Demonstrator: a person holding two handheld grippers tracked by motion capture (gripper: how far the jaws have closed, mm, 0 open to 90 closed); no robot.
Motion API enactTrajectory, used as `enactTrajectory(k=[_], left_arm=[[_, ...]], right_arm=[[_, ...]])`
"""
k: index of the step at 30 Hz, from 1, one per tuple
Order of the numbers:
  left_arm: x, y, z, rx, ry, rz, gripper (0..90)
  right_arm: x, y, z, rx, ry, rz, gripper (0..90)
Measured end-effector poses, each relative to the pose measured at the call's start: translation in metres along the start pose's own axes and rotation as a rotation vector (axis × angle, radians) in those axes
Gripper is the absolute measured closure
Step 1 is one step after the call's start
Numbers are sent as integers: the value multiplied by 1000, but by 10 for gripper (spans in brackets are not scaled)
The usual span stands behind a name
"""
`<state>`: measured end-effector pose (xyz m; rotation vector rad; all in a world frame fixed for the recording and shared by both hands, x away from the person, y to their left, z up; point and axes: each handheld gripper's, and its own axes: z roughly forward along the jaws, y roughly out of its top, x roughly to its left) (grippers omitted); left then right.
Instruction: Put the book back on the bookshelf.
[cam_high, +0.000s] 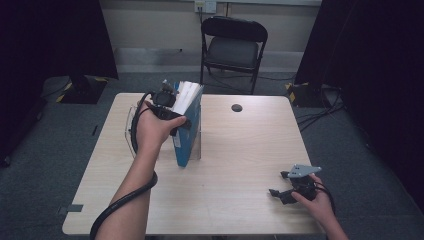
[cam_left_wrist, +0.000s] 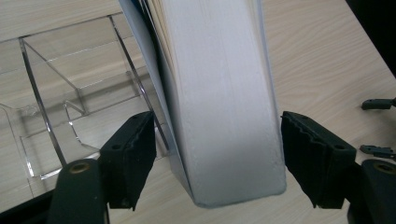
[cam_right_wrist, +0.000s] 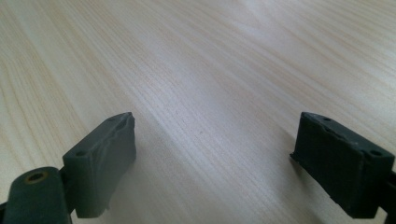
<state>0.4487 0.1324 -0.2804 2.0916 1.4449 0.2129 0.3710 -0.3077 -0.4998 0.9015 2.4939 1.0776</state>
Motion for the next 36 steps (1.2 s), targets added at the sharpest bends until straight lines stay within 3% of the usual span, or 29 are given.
enactTrajectory(k=[19,36], left_arm=[[1,-16,-6,-6,-33,0,205],[10,-35,-8,12,-52,11,190]], right_arm=[[0,0,0,2,3,1,118],[0,0,0,2,6,-1,118]])
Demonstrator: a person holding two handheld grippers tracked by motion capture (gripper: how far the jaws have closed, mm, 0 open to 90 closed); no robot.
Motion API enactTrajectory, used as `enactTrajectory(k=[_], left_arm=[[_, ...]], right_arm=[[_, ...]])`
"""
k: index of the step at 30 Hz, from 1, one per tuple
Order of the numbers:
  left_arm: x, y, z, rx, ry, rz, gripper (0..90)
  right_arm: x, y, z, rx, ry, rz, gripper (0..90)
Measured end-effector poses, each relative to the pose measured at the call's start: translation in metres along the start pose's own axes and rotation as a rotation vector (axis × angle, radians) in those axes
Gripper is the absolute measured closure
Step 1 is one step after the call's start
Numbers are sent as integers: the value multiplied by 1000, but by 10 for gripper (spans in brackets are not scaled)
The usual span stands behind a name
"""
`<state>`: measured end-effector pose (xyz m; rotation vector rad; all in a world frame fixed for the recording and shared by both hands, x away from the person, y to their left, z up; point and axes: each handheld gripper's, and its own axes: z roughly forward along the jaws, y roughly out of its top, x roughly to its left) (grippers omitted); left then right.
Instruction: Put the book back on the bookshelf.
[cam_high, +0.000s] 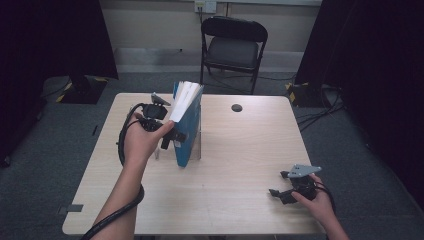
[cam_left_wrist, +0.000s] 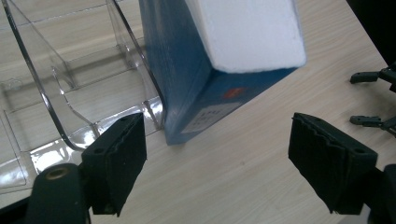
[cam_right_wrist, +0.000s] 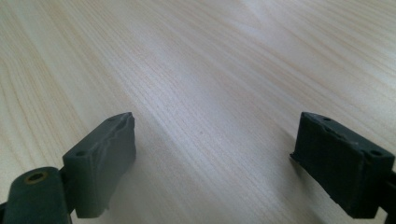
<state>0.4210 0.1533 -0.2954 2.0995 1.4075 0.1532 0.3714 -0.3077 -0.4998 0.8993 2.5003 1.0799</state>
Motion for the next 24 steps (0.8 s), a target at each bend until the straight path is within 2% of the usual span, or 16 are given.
enactTrajectory(k=[3,10,13,17,20,24], left_arm=[[3,-3,0,3,-13,-4,190],[4,-8,0,3,-9,-4,194],[6,-11,-1,16,-12,-1,195],[11,-15,0,8,-20,-20,196],[13,-18,2,18,-9,-19,198],[18,-23,6,25,-24,-22,198]], right_arm=[[0,0,0,0,2,-2,118],[0,0,0,0,1,-1,118],[0,0,0,0,1,-1,118],[0,0,0,0,1,-1,118],[0,0,0,-1,0,-1,118],[0,0,0,-1,-1,-2,118]])
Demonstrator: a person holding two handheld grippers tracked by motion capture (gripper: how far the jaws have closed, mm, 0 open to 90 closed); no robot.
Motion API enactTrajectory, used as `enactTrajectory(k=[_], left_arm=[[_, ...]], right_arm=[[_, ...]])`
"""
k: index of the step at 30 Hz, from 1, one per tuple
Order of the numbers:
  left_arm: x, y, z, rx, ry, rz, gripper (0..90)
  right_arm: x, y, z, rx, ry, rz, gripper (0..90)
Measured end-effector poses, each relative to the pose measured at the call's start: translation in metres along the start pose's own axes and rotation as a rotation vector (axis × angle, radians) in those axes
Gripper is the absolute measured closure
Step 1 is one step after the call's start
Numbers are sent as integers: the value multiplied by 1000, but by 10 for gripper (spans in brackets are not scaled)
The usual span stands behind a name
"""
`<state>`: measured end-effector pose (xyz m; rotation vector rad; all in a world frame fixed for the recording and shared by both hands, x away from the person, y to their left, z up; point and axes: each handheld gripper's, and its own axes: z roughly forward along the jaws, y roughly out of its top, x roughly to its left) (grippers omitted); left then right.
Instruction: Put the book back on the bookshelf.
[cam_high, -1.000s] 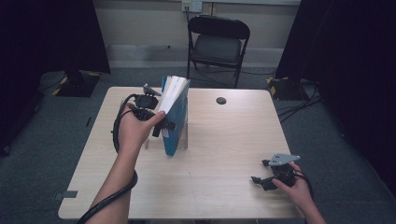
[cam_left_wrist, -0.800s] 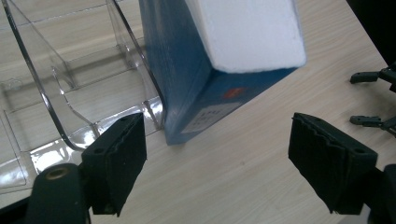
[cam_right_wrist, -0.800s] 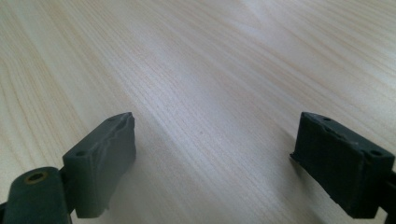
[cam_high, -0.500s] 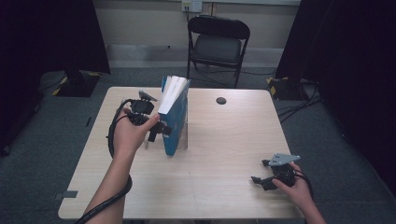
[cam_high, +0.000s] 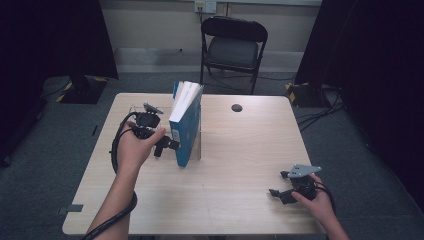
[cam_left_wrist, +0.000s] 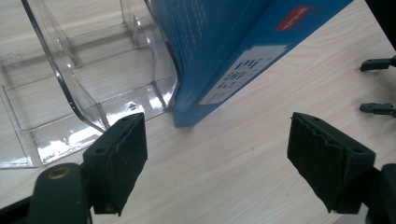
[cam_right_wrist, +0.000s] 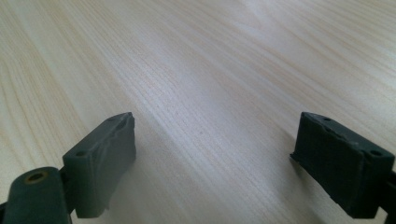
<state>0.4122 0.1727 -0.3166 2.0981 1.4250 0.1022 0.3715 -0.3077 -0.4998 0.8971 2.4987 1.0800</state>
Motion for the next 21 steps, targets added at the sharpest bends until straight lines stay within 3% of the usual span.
enactTrajectory(k=[21], left_arm=[[22,-25,20,16,-14,-33,204]], right_arm=[[0,0,0,-1,3,-5,118]])
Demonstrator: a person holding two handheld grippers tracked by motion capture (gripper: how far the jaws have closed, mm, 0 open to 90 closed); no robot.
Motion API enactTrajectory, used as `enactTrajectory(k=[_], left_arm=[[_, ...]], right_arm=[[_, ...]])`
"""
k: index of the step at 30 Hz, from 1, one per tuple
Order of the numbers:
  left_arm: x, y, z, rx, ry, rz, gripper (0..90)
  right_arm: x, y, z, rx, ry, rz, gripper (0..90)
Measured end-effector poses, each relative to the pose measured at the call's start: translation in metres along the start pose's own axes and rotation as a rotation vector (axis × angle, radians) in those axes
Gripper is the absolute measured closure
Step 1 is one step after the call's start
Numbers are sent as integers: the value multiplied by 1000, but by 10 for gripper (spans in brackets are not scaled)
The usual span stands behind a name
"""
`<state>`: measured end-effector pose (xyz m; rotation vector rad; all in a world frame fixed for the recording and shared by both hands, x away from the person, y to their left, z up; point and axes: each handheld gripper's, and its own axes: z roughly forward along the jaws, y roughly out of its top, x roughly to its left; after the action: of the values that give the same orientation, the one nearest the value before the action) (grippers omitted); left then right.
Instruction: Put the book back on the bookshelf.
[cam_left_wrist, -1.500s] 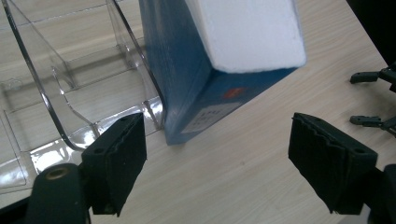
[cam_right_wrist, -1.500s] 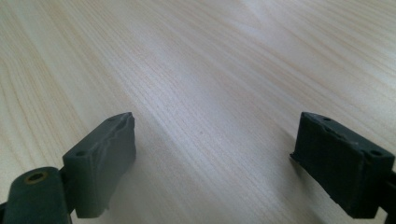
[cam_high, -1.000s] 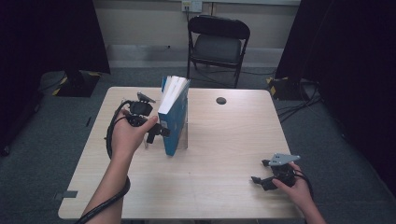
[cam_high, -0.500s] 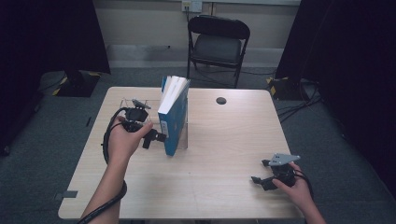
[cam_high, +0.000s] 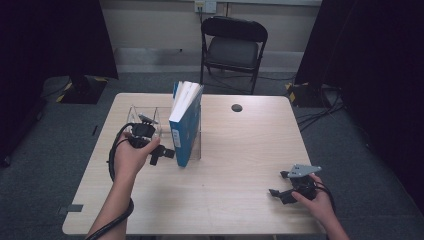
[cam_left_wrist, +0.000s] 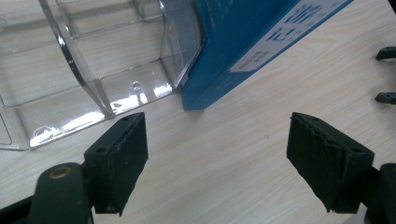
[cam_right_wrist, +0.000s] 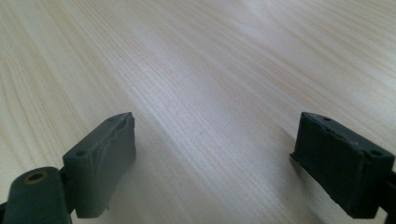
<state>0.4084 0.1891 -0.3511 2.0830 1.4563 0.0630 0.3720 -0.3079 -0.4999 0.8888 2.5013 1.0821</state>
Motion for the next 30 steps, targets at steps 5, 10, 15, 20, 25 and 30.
enactTrajectory(k=[5,10,15,20,25,30], left_arm=[[4,-5,4,-1,-5,-8,205],[8,-10,8,6,-6,-11,208],[14,-16,12,10,-9,-25,209],[19,-22,17,8,-12,-36,209],[26,-35,28,7,-36,-35,205],[33,-42,35,19,-53,-49,208]], right_arm=[[0,0,0,0,1,-1,118],[0,0,0,0,1,-1,118],[0,0,0,1,3,-2,118],[0,0,0,1,4,-3,118],[0,0,0,2,3,-3,118],[0,0,0,1,4,-3,118]])
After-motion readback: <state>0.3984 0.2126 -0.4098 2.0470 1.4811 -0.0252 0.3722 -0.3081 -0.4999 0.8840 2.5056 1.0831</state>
